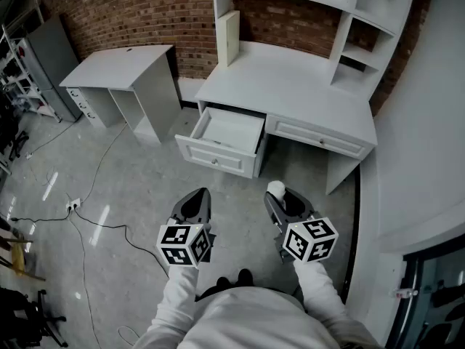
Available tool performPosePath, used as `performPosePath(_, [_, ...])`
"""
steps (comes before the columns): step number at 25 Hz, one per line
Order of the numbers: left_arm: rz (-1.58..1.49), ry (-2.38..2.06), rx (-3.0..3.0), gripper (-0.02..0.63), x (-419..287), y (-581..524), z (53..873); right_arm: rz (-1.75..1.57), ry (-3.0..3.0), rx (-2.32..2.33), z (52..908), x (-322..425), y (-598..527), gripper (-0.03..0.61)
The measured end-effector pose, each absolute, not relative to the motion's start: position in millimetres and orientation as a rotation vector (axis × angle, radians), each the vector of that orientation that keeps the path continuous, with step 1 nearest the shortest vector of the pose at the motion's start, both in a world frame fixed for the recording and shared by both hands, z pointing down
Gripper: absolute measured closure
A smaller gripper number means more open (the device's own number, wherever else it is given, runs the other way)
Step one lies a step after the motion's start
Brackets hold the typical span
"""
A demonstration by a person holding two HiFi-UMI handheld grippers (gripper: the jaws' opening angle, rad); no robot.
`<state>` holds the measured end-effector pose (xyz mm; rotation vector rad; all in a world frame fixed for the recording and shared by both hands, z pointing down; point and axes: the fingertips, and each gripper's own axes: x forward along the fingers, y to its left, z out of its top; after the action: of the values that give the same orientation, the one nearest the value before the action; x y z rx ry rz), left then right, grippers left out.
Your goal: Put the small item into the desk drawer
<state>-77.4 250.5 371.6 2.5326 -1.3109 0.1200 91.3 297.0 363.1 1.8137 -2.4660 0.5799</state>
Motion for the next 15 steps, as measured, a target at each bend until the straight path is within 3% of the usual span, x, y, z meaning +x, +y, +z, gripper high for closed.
performPosePath(15, [0.130,-1.344,2.560,0.597,-70.3,239.3,364.8,0.595,-2.510,1.789,362.5,104.9,289.2,0.385])
